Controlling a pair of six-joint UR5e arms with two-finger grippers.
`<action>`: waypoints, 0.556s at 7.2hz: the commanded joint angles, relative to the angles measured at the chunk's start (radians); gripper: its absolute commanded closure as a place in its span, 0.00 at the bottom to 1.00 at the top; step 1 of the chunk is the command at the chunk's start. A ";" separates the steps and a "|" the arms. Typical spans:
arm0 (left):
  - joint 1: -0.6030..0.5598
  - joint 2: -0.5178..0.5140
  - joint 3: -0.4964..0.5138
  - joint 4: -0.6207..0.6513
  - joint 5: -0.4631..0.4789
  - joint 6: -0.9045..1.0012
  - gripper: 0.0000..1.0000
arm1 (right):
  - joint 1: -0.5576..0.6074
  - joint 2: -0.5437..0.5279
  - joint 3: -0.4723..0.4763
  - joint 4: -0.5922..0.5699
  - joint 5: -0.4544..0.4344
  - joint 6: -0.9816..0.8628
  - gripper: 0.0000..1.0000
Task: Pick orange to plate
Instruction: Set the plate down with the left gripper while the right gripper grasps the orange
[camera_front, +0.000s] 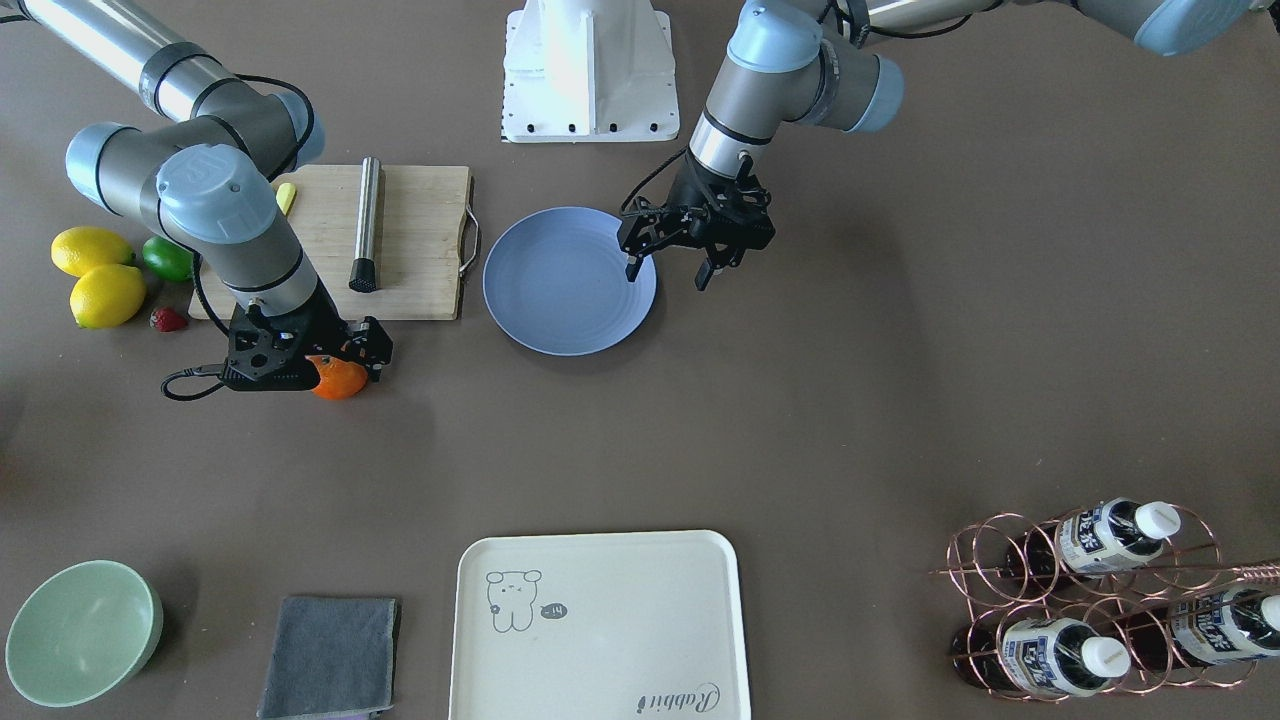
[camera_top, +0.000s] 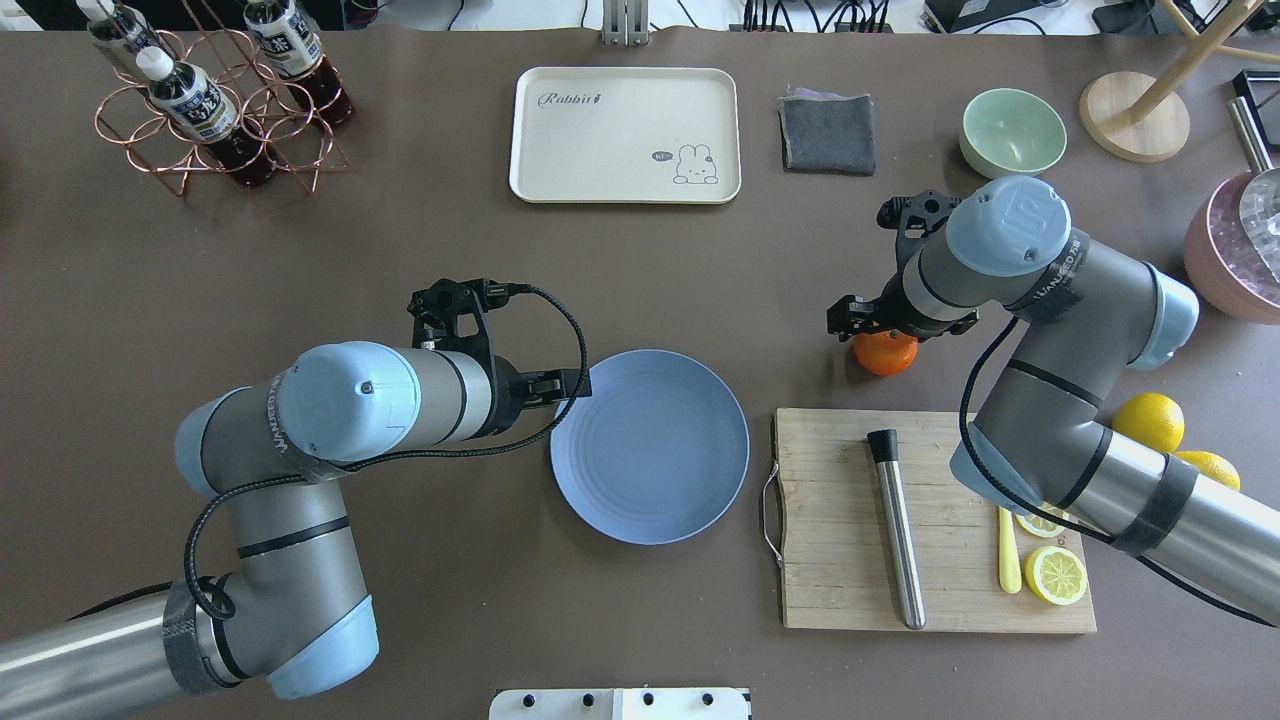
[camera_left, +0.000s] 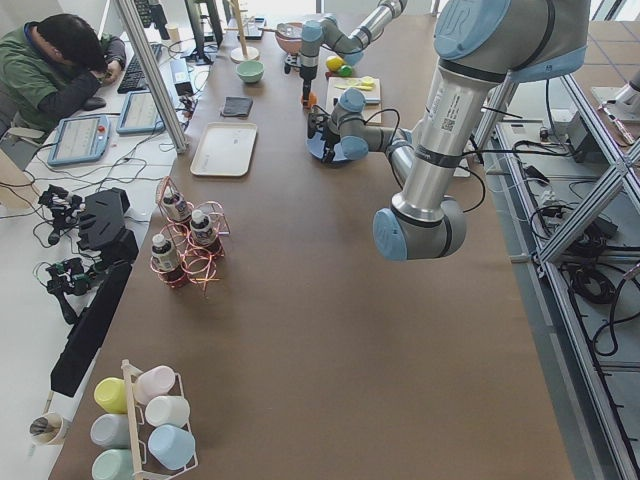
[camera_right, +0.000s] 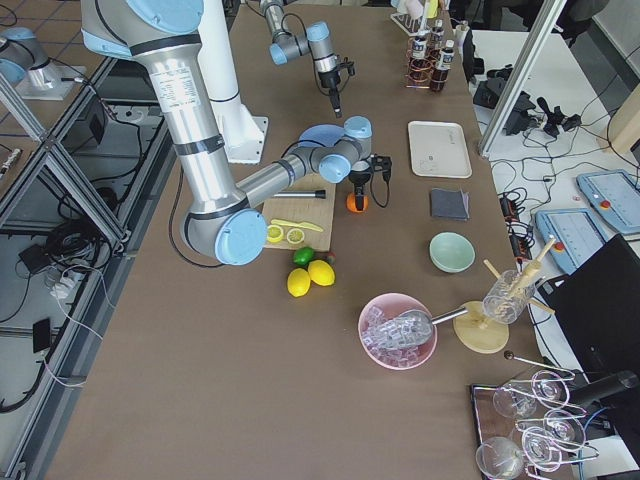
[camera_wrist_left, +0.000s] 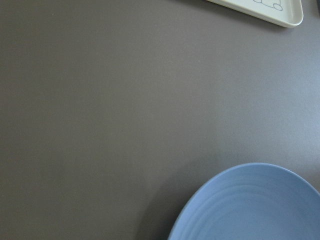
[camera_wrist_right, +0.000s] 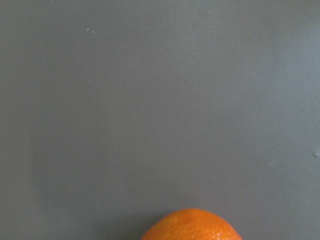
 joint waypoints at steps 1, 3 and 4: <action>-0.014 0.000 -0.011 0.003 -0.002 0.002 0.02 | -0.008 0.001 0.021 -0.005 -0.007 0.002 1.00; -0.080 0.033 -0.046 0.012 -0.039 0.260 0.03 | 0.031 0.021 0.142 -0.124 0.031 0.006 1.00; -0.135 0.032 -0.061 0.076 -0.038 0.322 0.02 | 0.032 0.108 0.176 -0.238 0.037 0.009 1.00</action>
